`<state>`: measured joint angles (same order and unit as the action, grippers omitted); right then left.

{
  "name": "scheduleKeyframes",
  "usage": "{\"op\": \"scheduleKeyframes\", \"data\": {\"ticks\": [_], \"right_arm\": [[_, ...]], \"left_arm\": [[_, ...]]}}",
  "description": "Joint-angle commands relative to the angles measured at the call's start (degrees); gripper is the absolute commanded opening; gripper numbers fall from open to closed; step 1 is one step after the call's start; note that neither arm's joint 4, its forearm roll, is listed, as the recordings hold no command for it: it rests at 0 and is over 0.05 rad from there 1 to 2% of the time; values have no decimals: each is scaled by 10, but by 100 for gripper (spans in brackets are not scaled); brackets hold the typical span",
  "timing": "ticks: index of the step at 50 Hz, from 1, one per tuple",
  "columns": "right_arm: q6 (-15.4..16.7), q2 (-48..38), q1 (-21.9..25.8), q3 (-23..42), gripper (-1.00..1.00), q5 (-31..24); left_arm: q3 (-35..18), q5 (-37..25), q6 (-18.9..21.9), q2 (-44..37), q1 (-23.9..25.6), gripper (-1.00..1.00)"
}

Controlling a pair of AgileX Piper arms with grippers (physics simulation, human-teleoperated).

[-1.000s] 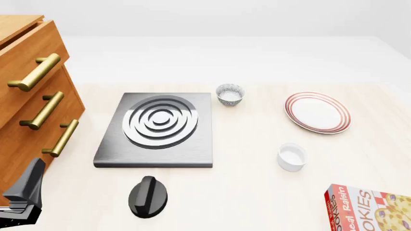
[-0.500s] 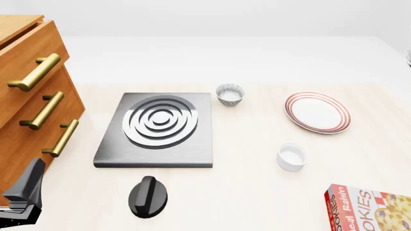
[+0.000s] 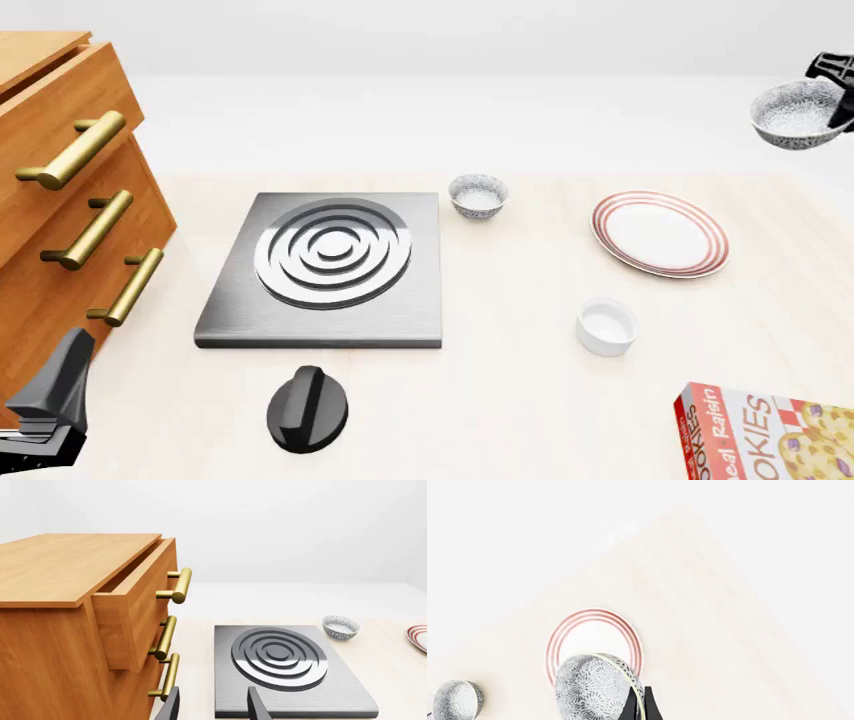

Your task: Pick the akita bowl next to the cookies box and place it on the plate.

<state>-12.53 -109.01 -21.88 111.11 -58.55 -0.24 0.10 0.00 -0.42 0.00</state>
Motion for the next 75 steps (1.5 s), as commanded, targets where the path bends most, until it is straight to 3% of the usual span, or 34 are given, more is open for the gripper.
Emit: {"op": "scheduleKeyframes", "data": {"ticks": [1, 4, 5, 9, 12, 15, 20, 36, 75], "right_arm": [[-41, -4, 27, -34, -100, 38], [-59, 2, 31, -61, -100, 65], [-92, 16, 51, -88, -100, 91], [-79, 9, 39, -93, -100, 95], [-115, 15, 55, -137, -100, 135], [-100, 5, 52, -139, -100, 145], [-140, 7, 71, -182, -100, 191], [-220, 6, 94, -260, -100, 284], [-221, -56, 97, -246, -100, 308]], "left_arm": [[0, 0, 0, 0, 0, 100], [0, 0, 0, 0, 0, 100], [0, 0, 0, 0, 0, 100], [0, 0, 0, 0, 0, 100], [0, 0, 0, 0, 0, 100], [0, 0, 0, 0, 0, 100], [0, 0, 0, 0, 0, 100], [0, 0, 0, 0, 0, 100], [0, 0, 0, 0, 0, 100]]}}
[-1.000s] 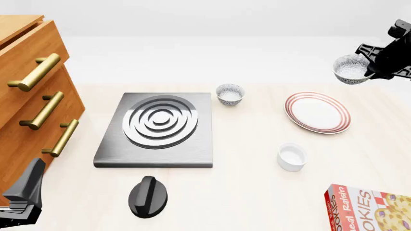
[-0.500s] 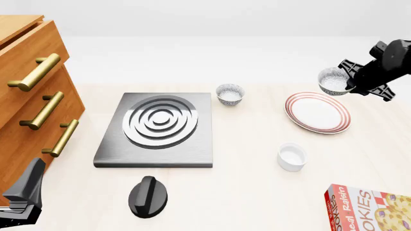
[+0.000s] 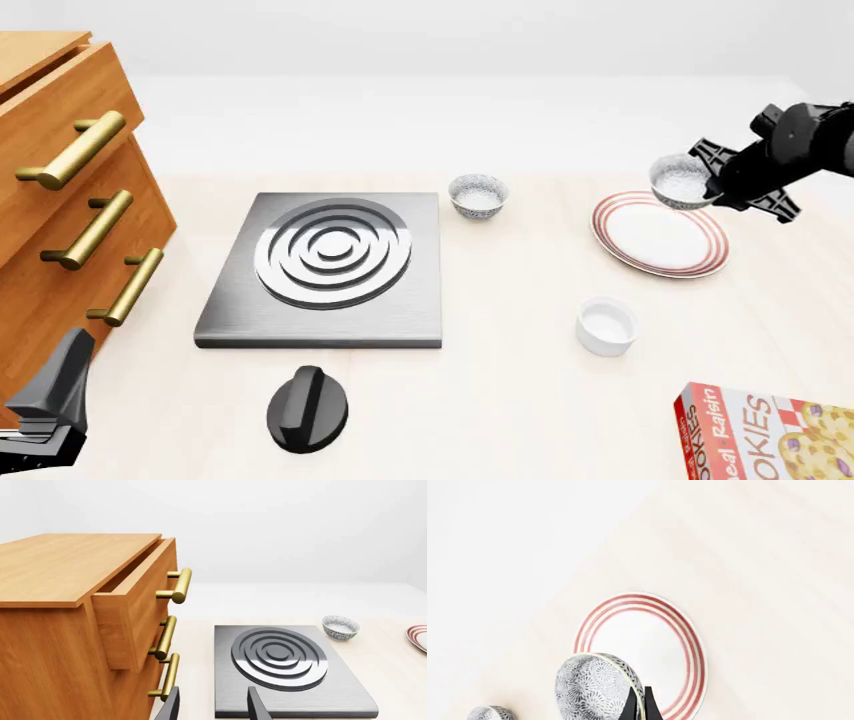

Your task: Pick the akita bowl next to the cookies box and place it on the plate.

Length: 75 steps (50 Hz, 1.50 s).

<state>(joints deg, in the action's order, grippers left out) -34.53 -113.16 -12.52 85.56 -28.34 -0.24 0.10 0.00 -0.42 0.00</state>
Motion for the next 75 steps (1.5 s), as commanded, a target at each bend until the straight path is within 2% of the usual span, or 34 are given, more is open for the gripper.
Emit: {"op": "scheduleKeyframes", "data": {"ticks": [1, 23, 35, 75], "right_arm": [[-1, -16, 3, 10, -100, 7], [7, -57, -5, 23, -100, 18], [0, -69, -2, 14, -100, 32], [3, -114, 1, 33, -100, 38]], "left_arm": [[0, 0, 0, 0, 0, 100], [0, 0, 0, 0, 0, 100], [0, 0, 0, 0, 0, 100], [0, 0, 0, 0, 0, 100]]}}
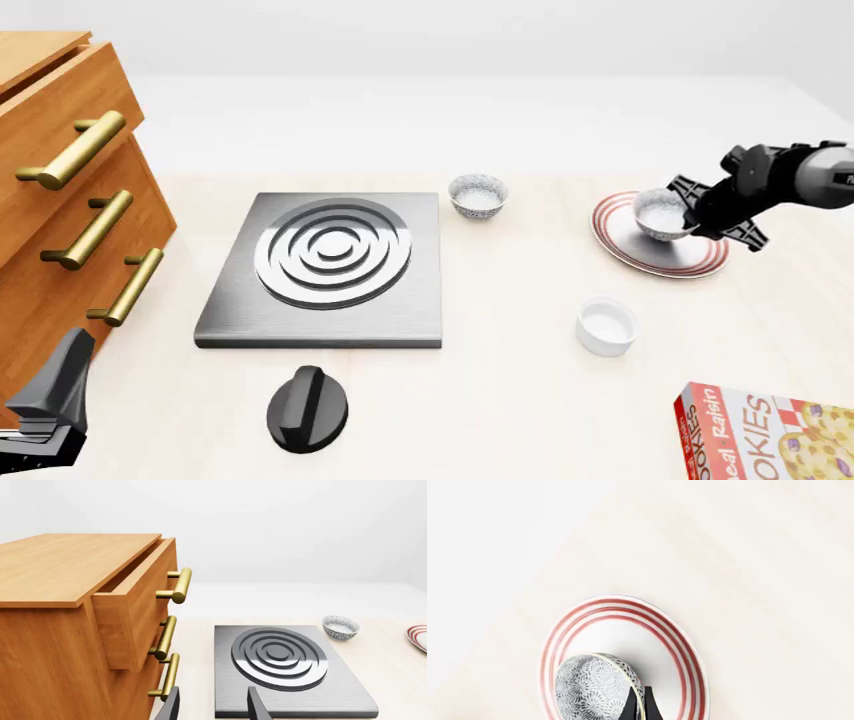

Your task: Pick the akita bowl next to the cookies box and place it on the plate.

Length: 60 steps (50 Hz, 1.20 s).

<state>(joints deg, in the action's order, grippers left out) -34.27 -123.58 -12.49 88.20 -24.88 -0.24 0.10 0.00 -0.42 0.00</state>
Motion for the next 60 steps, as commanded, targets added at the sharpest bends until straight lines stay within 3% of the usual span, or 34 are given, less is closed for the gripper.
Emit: {"op": "scheduleKeyframes", "data": {"ticks": [1, 17, 18, 28, 50, 60], "right_arm": [[-1, -10, 1, 7, -100, 3], [0, -18, -4, 7, -100, 8], [1, -18, -5, 7, 100, 8], [-1, -11, -3, 0, 100, 12], [-3, 83, -4, -89, 100, 33], [11, 120, -11, -130, 100, 37]], "left_arm": [[0, 0, 0, 0, 0, 100], [0, 0, 0, 0, 0, 100], [0, 0, 0, 0, 0, 100], [0, 0, 0, 0, 0, 100], [0, 0, 0, 0, 0, 100], [0, 0, 0, 0, 0, 100]]}}
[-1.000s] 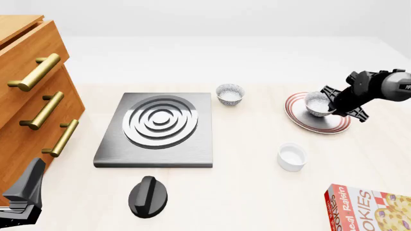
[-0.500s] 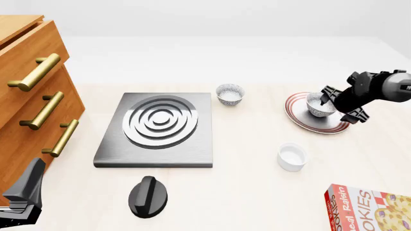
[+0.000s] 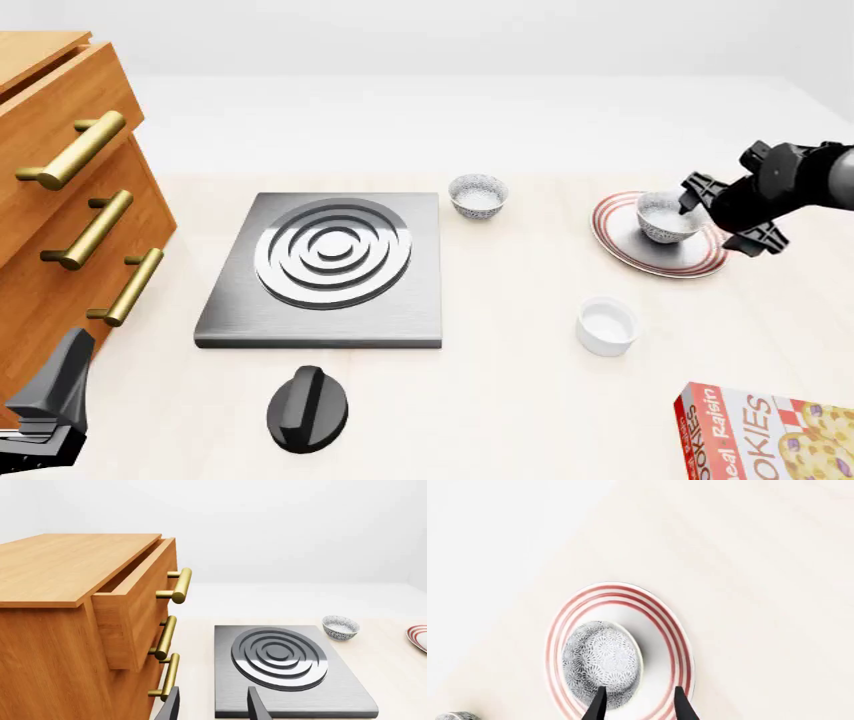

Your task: Pick the akita bowl next to the cookies box and place it on the plate.

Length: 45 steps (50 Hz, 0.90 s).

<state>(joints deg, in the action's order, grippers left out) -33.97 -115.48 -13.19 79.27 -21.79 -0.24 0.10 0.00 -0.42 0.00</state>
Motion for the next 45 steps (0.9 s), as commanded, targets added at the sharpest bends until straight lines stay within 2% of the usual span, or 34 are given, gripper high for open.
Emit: {"op": "scheduleKeyframes", "data": {"ticks": [1, 8, 18, 40, 45], "right_arm": [[11, 45, -4, -46, 100, 6], [18, 79, 4, -71, 100, 7], [43, 132, 15, -108, 100, 1], [60, 217, 48, -195, 100, 20], [60, 217, 48, -195, 100, 20]], "left_arm": [[0, 0, 0, 0, 0, 100], [0, 0, 0, 0, 0, 100], [0, 0, 0, 0, 0, 100], [0, 0, 0, 0, 0, 100], [0, 0, 0, 0, 0, 100]]}}
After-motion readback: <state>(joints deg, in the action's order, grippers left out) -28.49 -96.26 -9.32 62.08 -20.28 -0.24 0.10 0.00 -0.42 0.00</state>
